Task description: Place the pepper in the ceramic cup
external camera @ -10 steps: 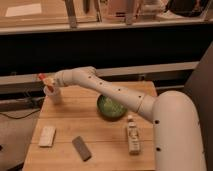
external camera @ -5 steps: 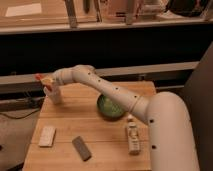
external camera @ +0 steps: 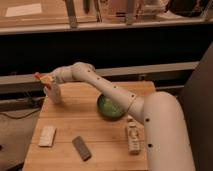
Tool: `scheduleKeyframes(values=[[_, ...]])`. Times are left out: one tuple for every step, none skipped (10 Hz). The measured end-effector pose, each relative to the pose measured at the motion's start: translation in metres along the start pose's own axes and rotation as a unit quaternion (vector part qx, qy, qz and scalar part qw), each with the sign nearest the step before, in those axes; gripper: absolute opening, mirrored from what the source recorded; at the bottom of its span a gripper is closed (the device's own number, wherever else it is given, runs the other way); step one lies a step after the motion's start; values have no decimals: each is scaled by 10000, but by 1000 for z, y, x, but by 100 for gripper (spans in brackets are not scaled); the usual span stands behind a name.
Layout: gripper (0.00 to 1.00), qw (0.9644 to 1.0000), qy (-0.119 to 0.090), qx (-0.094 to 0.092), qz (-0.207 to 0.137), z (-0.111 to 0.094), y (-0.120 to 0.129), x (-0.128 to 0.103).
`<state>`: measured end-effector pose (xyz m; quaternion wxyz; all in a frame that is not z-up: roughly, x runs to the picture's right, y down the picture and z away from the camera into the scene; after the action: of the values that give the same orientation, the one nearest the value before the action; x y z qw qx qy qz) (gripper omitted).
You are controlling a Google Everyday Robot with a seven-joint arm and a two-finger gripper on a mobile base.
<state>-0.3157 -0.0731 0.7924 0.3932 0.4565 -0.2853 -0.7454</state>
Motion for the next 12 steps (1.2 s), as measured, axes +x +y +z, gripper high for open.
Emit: scheduleKeyframes(values=[[0, 10000, -22, 15, -58, 1, 2, 0], [0, 9999, -33, 27, -92, 2, 2, 0], [0, 9999, -50, 42, -141, 5, 2, 0], [0, 9998, -63, 54, -179, 7, 2, 1], [0, 9998, -77, 51, -195, 9, 3, 2], [0, 9998, -86, 32, -202, 9, 5, 3], [0, 9998, -98, 13, -182, 10, 7, 3], [0, 9998, -102, -7, -151, 11, 8, 5], [0, 9999, -106, -18, -131, 11, 9, 5], [2, 9999, -105, -32, -102, 11, 9, 7], [11, 9999, -97, -38, -63, 12, 9, 10], [21, 9999, -97, -32, -40, 11, 10, 11]])
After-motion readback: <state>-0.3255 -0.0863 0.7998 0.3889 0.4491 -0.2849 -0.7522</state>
